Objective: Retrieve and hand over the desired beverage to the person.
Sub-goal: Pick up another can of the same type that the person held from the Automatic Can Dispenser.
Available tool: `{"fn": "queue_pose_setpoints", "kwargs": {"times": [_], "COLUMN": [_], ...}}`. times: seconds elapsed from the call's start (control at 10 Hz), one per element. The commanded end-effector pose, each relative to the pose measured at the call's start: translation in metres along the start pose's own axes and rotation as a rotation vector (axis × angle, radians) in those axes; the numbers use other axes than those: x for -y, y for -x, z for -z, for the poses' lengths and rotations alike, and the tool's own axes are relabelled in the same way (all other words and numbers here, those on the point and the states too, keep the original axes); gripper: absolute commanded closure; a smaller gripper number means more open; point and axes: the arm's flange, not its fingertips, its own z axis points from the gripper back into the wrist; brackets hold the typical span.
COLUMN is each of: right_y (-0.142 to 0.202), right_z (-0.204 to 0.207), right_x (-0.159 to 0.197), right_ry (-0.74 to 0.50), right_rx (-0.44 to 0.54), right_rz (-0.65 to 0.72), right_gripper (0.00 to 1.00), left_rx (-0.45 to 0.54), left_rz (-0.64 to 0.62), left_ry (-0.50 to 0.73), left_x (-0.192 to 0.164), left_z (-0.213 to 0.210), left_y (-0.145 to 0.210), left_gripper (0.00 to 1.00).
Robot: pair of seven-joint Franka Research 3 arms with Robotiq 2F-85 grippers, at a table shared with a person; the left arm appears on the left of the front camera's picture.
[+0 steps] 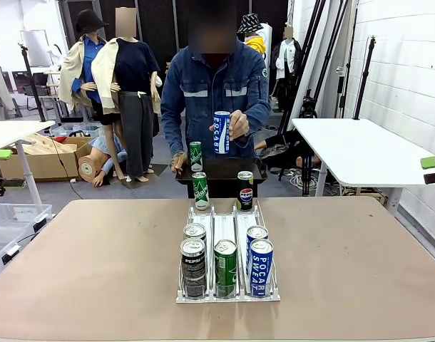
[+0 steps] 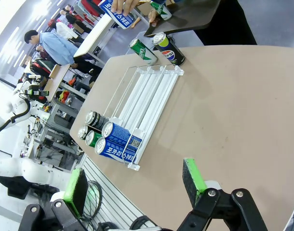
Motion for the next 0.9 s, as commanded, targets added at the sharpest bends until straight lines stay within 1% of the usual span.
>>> {"fn": "queue_pose_setpoints", "kwargs": {"times": [0.0,0.8], "right_y": [-0.0006,-0.0006], "right_z": [0.0000,0.0000], "right_x": [-0.0009,-0.0009], "right_ry": [-0.007,-0.007], "right_rx": [0.004,0.004], "right_rz": [0.003,0.003], "right_gripper": [0.00,0.00], "left_rx": [0.003,0.003], "left_rz": [0.002,0.002], "left_ry": [0.000,0.000], "left_x": [0.0003,0.0003], "left_z": [-0.0011,-0.0011], "left_y": [0.0013,0.0013], "left_gripper": [0.00,0.00]}}
